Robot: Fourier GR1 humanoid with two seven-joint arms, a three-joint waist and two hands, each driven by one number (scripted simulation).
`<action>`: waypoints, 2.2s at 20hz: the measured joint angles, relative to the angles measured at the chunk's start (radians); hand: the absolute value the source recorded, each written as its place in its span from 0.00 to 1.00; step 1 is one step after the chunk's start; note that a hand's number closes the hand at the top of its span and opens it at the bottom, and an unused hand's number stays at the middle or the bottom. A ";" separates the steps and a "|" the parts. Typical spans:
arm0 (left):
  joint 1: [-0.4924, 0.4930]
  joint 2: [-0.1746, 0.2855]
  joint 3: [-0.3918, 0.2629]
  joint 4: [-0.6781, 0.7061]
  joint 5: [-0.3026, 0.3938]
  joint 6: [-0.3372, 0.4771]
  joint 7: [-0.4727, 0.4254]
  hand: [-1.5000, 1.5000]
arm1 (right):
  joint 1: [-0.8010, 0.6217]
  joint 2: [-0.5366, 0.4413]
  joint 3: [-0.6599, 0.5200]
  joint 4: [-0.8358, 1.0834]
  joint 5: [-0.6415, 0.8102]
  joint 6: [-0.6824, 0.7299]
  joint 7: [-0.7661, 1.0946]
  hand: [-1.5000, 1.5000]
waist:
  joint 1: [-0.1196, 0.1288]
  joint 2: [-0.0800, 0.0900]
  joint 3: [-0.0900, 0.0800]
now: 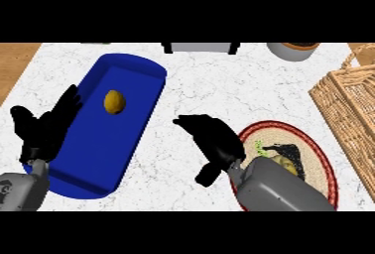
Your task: Pick the squash from the placemat and place it in the basket
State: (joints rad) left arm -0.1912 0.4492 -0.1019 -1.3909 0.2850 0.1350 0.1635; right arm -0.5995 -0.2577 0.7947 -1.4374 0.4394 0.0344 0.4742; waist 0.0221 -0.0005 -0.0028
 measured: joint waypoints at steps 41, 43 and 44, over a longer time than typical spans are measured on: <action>0.012 0.005 0.084 0.027 -0.006 -0.046 0.010 0.50 | -0.196 -0.119 -0.271 -0.203 -0.211 0.732 0.582 0.00 | -0.046 -0.009 0.003; 0.007 -0.003 0.081 0.024 -0.016 -0.044 0.017 0.50 | -0.114 -0.145 -0.264 -0.264 -0.163 0.726 0.561 0.00 | -0.042 -0.006 0.003; 0.008 -0.009 0.080 0.035 -0.020 -0.051 0.005 0.50 | -0.075 -0.157 -0.260 -0.288 -0.135 0.722 0.548 0.00 | -0.040 -0.005 0.003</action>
State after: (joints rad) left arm -0.1831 0.4402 -0.0217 -1.3564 0.2653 0.0845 0.1685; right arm -0.6743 -0.4142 0.5349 -1.7259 0.3047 0.7565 1.0223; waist -0.0182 -0.0055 0.0004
